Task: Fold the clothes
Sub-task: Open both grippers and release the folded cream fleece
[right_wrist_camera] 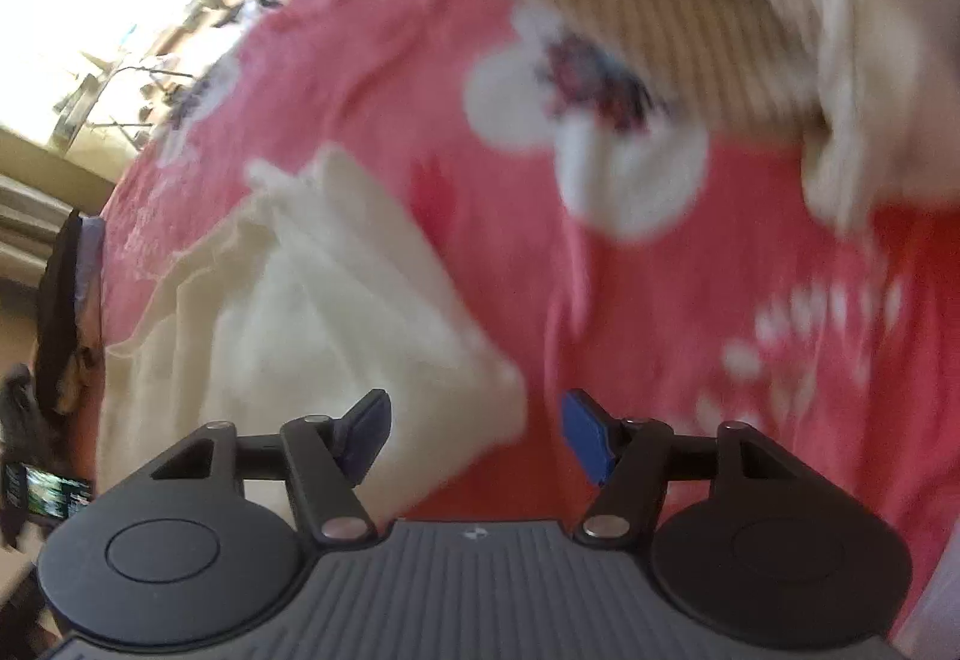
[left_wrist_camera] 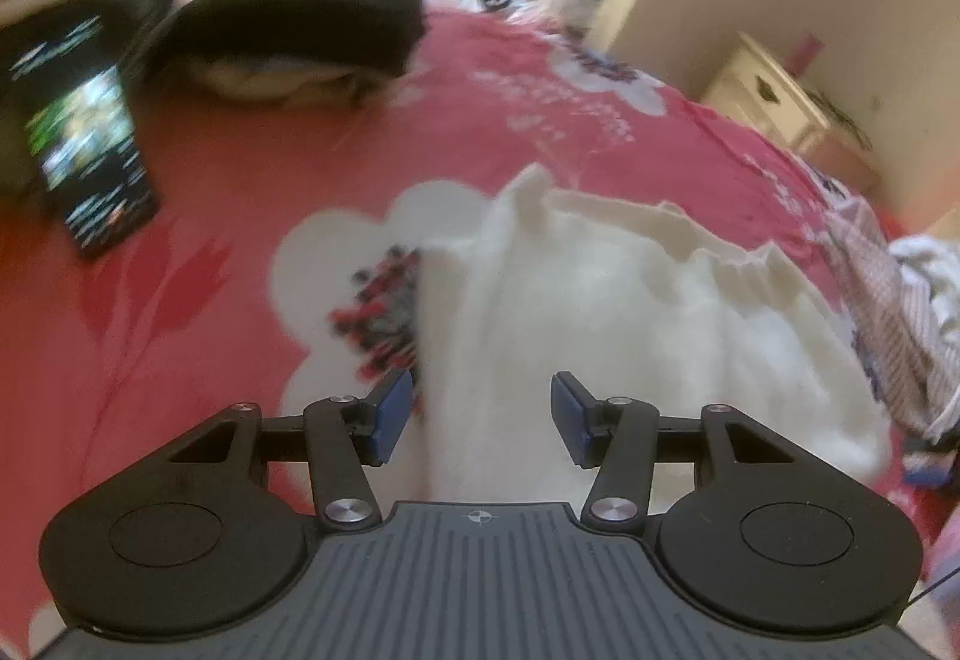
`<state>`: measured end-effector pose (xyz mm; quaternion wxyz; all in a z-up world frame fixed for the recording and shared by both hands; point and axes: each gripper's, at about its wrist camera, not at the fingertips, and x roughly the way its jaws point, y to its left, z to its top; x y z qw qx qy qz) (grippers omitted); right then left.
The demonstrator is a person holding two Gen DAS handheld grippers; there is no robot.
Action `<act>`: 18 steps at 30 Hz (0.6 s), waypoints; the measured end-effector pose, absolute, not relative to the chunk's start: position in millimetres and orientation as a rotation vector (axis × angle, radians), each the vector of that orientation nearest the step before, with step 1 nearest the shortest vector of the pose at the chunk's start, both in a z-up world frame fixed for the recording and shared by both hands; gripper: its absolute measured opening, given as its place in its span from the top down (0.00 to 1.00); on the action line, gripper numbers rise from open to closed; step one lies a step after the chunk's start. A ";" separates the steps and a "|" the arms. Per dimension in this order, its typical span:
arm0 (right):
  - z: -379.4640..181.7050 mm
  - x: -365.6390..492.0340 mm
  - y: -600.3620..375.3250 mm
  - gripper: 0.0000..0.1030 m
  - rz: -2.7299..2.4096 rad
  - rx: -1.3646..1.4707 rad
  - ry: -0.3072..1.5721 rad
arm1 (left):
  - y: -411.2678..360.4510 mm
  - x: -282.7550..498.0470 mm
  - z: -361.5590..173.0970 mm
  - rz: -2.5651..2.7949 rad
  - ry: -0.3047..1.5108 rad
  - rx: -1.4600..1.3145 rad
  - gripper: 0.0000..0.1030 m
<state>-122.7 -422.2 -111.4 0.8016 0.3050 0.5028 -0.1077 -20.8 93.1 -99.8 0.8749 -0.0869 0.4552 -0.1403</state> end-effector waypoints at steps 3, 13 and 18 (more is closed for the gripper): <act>-102.7 -95.3 -397.1 0.39 -0.188 0.492 1.028 | 76.2 -9.8 -101.5 -0.314 0.934 -0.134 0.50; -108.3 -40.8 -336.4 0.45 -0.038 0.211 0.939 | 33.2 31.4 -126.9 -0.320 0.892 0.145 0.51; -115.6 -31.2 -329.4 0.46 -0.002 0.173 0.934 | 33.1 31.1 -151.8 -0.311 0.919 0.223 0.69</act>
